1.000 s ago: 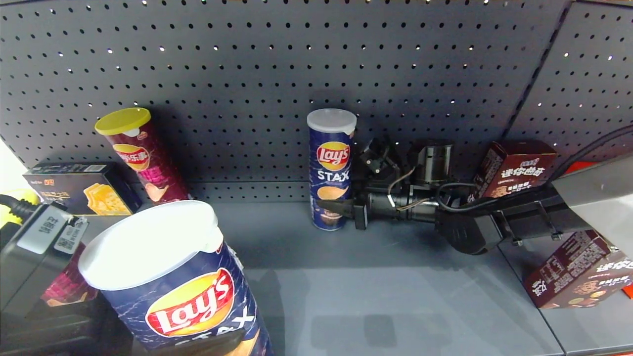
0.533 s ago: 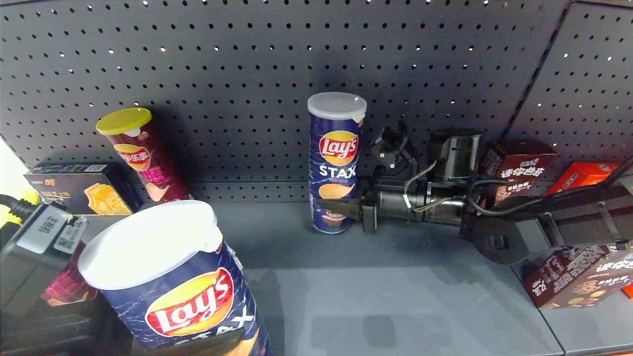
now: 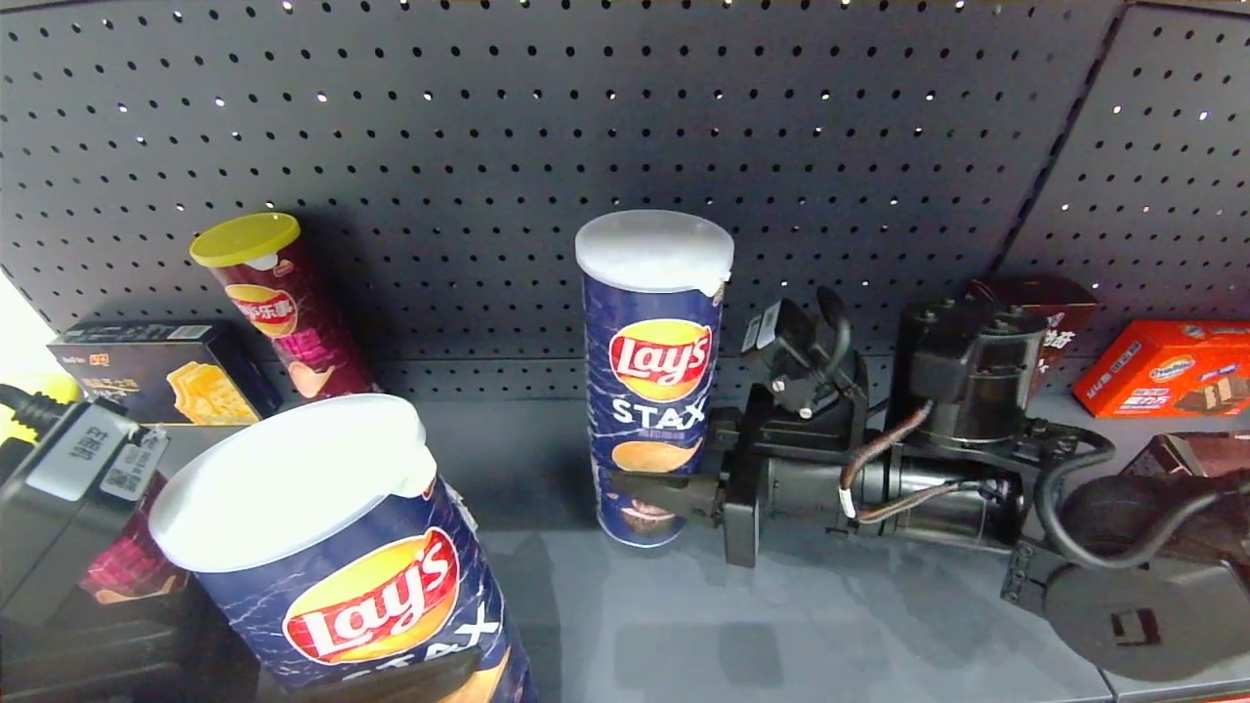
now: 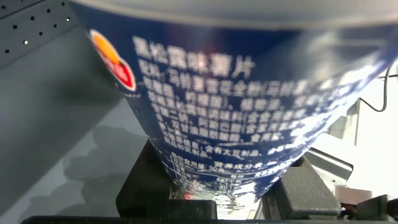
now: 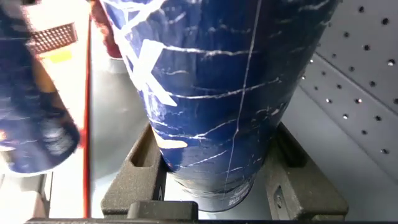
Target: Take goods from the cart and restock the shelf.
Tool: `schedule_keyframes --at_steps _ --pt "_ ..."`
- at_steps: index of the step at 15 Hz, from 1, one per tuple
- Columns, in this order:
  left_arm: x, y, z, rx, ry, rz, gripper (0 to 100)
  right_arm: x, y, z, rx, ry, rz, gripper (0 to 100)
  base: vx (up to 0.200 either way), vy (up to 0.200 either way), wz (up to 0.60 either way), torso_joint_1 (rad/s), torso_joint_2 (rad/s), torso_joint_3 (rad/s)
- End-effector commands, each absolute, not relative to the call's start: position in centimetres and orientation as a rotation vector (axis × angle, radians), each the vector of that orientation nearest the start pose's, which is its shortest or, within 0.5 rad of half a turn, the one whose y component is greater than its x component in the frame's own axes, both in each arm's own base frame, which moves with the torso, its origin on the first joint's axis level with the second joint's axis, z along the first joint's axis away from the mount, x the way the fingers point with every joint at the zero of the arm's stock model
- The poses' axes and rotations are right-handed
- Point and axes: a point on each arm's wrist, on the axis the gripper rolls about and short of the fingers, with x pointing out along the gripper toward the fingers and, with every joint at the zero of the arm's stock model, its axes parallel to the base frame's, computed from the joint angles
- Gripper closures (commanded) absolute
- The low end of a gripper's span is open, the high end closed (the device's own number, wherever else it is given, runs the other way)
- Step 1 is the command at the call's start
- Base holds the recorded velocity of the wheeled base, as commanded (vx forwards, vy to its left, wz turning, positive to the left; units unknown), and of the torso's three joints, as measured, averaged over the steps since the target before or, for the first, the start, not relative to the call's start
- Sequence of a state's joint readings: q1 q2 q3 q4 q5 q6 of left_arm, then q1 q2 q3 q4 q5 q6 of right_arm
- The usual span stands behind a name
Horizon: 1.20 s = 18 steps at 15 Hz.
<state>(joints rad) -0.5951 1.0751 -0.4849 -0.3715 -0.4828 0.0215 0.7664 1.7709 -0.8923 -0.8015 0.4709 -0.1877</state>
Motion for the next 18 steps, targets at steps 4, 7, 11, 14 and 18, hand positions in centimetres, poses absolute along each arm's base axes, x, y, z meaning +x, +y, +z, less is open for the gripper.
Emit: schedule_keyframes --at_steps 4,7,11,14,18 --pt "11.1 -8.9 20.9 0.032 0.209 -1.083 100 19.3 21.7 17.6 -0.158 -0.011 1.248 100 0.000 0.000 0.00 0.000 0.00 0.000" --pt "11.1 -8.9 20.9 0.032 0.215 -1.081 100 18.3 20.6 16.4 -0.155 -0.013 1.249 100 0.000 0.000 0.00 0.000 0.00 0.000" --pt "11.2 -8.8 21.0 0.031 0.211 -1.075 100 17.3 19.5 14.4 -0.157 0.002 1.253 100 0.000 0.000 0.00 0.000 0.00 0.000" --pt "11.2 -8.9 20.9 0.031 0.214 -1.075 100 17.5 19.8 13.9 -0.156 -0.003 1.254 100 0.000 0.000 0.00 0.000 0.00 0.000" --pt "11.2 -8.8 20.8 0.033 0.220 -1.075 100 18.0 20.3 13.1 -0.156 -0.002 1.256 100 0.000 0.000 0.00 0.000 0.00 0.000"
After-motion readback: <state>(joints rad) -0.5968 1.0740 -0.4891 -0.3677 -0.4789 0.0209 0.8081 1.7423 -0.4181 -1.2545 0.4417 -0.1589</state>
